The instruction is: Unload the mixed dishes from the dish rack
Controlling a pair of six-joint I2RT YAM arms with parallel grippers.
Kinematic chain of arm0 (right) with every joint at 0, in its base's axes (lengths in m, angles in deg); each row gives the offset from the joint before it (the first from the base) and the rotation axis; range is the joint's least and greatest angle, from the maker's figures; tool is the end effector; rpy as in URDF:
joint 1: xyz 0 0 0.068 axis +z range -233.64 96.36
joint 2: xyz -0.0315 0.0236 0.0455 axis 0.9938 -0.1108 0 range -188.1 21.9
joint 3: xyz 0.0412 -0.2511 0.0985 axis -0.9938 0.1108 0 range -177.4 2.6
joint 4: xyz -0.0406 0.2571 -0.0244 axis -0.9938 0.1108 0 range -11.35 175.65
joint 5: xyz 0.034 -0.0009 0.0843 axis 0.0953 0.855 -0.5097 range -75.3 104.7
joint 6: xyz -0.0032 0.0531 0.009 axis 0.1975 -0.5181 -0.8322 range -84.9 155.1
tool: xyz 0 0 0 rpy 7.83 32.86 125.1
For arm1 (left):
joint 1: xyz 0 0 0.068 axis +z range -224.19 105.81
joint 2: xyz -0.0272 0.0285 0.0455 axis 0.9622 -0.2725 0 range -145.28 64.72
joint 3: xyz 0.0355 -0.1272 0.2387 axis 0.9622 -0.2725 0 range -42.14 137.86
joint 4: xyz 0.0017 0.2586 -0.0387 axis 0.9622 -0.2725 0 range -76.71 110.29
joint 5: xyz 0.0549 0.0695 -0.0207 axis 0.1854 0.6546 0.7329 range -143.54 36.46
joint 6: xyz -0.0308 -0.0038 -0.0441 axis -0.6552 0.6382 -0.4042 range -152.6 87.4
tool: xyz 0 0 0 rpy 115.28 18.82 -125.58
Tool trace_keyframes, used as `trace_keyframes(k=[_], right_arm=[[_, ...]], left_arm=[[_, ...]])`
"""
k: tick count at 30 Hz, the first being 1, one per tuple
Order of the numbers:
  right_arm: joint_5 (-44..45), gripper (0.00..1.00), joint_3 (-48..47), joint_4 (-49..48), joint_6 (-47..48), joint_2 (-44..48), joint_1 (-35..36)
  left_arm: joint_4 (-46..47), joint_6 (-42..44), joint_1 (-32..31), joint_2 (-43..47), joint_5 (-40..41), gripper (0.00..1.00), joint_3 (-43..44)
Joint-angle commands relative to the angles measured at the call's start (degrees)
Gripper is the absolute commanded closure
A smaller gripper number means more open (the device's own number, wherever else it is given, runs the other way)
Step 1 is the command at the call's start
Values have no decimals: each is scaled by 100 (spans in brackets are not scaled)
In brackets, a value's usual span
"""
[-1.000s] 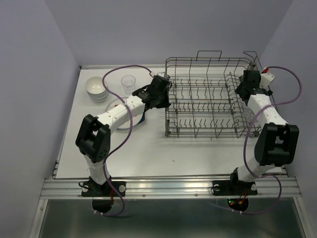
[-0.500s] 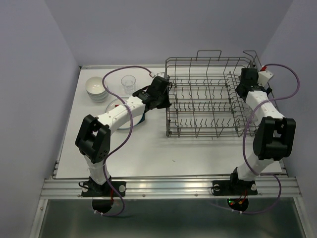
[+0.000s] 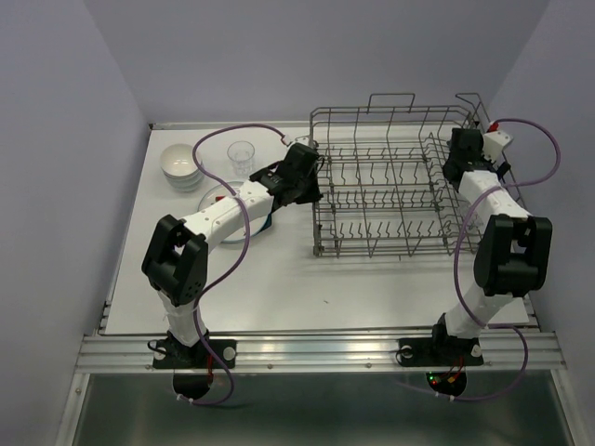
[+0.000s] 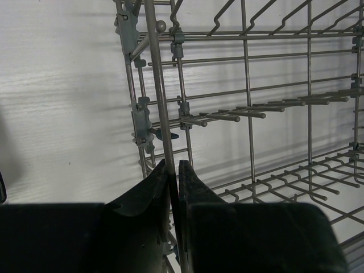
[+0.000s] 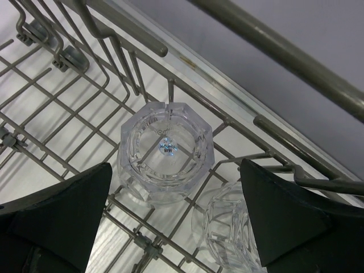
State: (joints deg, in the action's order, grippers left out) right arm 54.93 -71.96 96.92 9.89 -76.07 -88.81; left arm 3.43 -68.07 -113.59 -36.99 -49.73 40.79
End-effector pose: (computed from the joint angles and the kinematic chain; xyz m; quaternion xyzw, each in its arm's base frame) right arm 0.3772 -0.0571 0.2654 0.3603 0.7899 -0.2421 0.4331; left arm 0.3214 -0.2609 0.2860 0.0153 0.8891 -0.2540 0.3805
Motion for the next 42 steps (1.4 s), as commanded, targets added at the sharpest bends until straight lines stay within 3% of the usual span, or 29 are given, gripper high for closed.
trace_keyframes(k=[1, 13, 19, 25, 29, 35, 42], right_arm=[[-314, 2, 284, -990, 289, -3, -98], [-657, 6, 900, -1966, 368, 129, -98], [-376, 15, 935, -2037, 412, 138, -98], [108, 35, 996, -2011, 342, 235, -98], [222, 63, 997, -1993, 385, 314, -98], [91, 84, 830, -1993, 718, 568, -98], [-533, 99, 794, -2028, 1044, 964, -98]], left_arm=[[-379, 409, 20, 231, 278, 89, -164], [-388, 470, 20, 195, 269, 97, -146], [-397, 488, 20, 222, 322, 97, -146], [-406, 496, 20, 213, 339, 97, -129], [-406, 496, 20, 213, 348, 98, -111], [-405, 514, 20, 143, 339, 98, -41], [-406, 567, 20, 2, 383, 100, 117]])
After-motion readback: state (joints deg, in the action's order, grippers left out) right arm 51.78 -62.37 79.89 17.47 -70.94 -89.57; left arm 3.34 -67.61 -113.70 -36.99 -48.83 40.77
